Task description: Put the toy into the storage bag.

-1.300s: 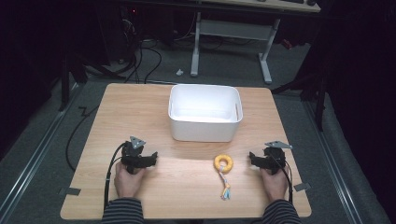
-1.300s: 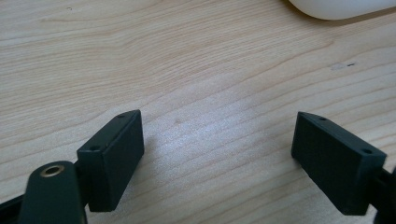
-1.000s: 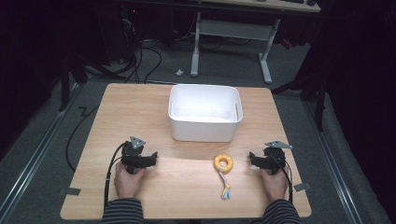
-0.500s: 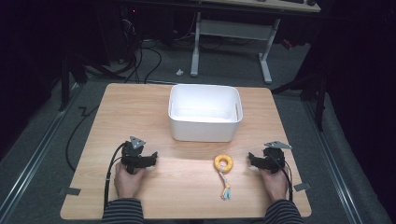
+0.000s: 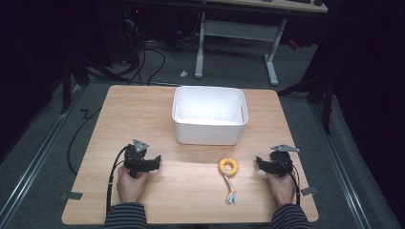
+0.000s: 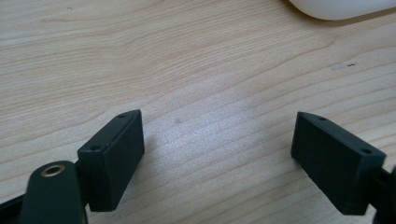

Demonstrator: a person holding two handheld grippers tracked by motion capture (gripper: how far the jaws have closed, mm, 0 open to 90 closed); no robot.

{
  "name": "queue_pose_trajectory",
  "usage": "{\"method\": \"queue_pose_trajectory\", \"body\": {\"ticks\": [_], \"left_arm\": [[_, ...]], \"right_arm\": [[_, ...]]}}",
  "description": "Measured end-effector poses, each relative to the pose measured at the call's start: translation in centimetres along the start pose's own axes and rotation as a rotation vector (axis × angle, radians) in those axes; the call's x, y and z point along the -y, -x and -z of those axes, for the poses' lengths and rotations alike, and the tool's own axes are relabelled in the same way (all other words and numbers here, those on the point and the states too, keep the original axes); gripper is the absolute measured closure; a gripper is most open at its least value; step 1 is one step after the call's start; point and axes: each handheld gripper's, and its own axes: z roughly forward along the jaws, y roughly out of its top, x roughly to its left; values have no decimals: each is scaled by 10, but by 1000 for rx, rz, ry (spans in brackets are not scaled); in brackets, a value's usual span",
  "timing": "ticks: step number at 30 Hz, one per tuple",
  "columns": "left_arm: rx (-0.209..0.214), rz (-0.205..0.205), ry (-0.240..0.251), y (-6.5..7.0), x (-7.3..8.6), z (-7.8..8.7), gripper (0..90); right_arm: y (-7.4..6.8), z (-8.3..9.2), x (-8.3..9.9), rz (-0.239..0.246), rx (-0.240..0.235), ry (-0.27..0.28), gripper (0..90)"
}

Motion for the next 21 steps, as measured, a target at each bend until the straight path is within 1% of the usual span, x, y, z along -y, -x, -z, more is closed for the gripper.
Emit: {"method": "queue_pose_trajectory", "body": {"ticks": [1, 6, 8, 10, 11, 13, 16, 21], "left_arm": [[0, 0, 0, 0, 0, 0, 175], [0, 0, 0, 0, 0, 0, 175], [0, 0, 0, 0, 0, 0, 175], [0, 0, 0, 0, 0, 0, 175], [0, 0, 0, 0, 0, 0, 174], [0, 0, 0, 0, 0, 0, 175], [0, 0, 0, 0, 0, 0, 175], [0, 0, 0, 0, 0, 0, 175]], "right_arm": [[1, 1, 0, -5, -5, -4, 335], [4, 4, 1, -17, -21, -9, 350], [4, 6, 2, -13, -25, -11, 355], [4, 9, 1, -10, -31, -1, 356], [3, 13, 1, -6, -33, 19, 360], [2, 16, 0, 3, -41, 27, 363], [1, 18, 0, 11, -46, 28, 364], [0, 24, -2, 27, -81, 18, 393]]}}
